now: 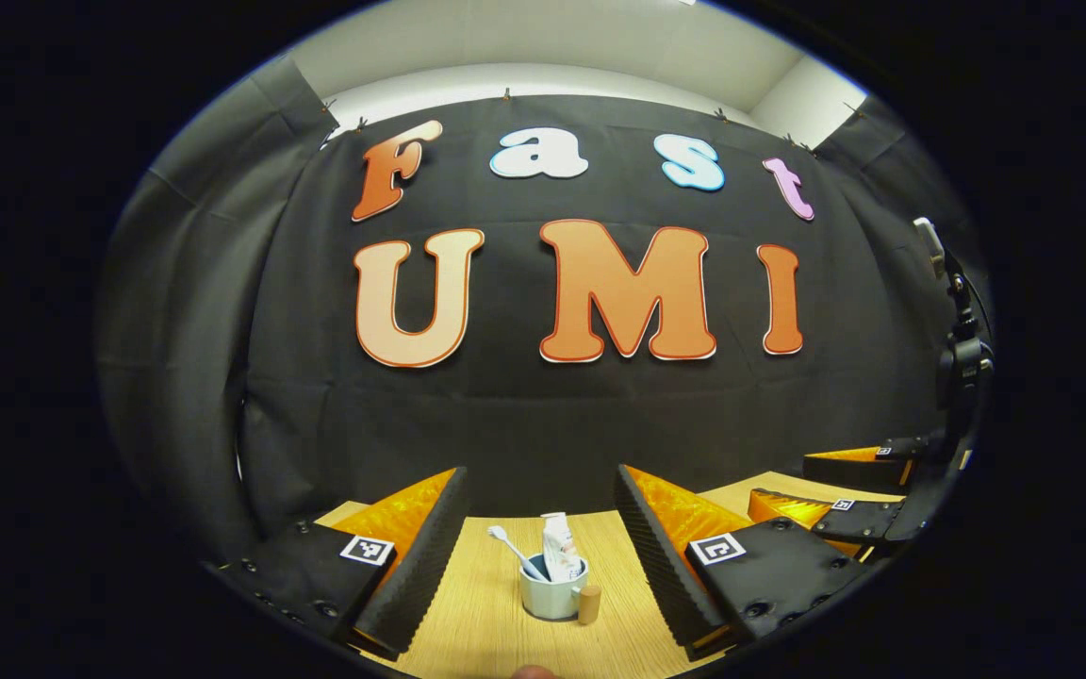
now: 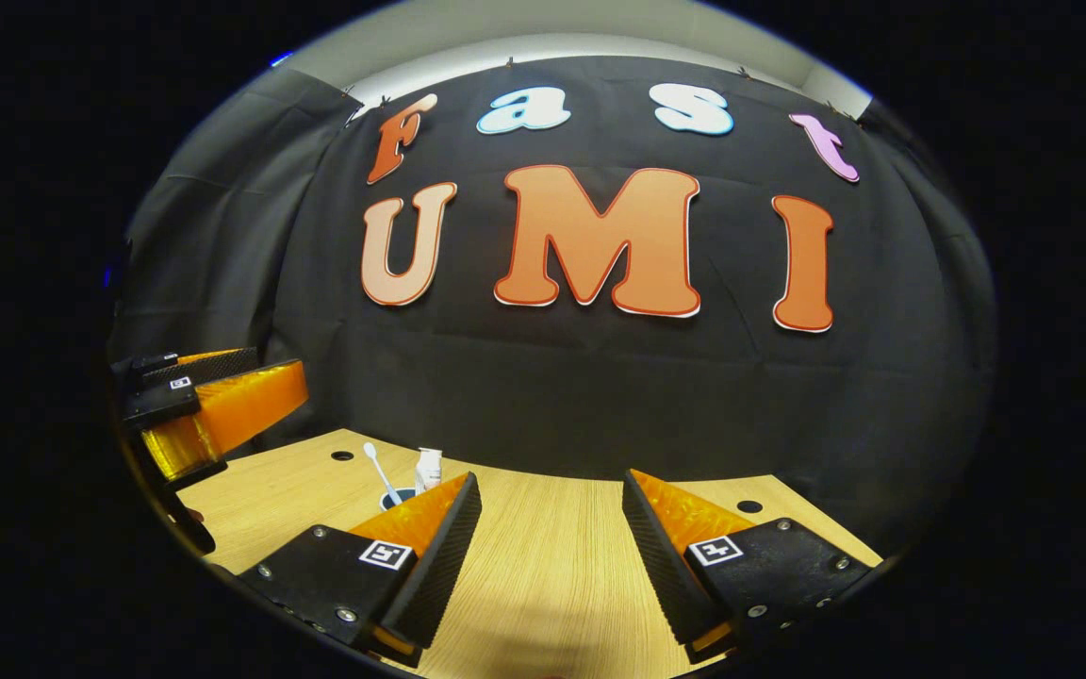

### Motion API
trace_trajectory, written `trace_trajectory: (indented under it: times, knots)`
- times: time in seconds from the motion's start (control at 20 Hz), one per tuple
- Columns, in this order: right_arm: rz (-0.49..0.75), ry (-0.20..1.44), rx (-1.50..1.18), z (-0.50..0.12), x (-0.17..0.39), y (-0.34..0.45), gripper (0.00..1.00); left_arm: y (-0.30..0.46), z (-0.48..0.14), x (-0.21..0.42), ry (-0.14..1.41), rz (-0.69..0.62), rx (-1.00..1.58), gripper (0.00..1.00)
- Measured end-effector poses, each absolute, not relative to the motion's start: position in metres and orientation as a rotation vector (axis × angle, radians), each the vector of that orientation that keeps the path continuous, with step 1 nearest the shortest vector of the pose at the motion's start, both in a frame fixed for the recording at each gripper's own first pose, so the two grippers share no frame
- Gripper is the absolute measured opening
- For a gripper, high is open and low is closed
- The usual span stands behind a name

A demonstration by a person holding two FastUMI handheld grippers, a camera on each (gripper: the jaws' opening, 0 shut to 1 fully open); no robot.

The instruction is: Put the toothbrush and toothpaste on the desktop into the cup, then pick up the cup and place it on the coaster on the desktop.

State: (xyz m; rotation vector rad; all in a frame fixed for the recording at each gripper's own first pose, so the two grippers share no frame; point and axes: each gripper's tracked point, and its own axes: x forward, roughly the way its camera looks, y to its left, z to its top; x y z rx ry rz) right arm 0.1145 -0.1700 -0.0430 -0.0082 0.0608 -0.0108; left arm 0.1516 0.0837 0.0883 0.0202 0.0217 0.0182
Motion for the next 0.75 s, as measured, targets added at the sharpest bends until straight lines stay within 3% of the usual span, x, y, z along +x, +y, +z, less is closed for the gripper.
trace_trajectory:
  times: [0.75]
  knots:
    - [0.008,0.053,-0.019,-0.0441,0.1095,-0.1702,0.9,0.0793,0.0864,0.1469,0.0,0.028,0.026,0.98]
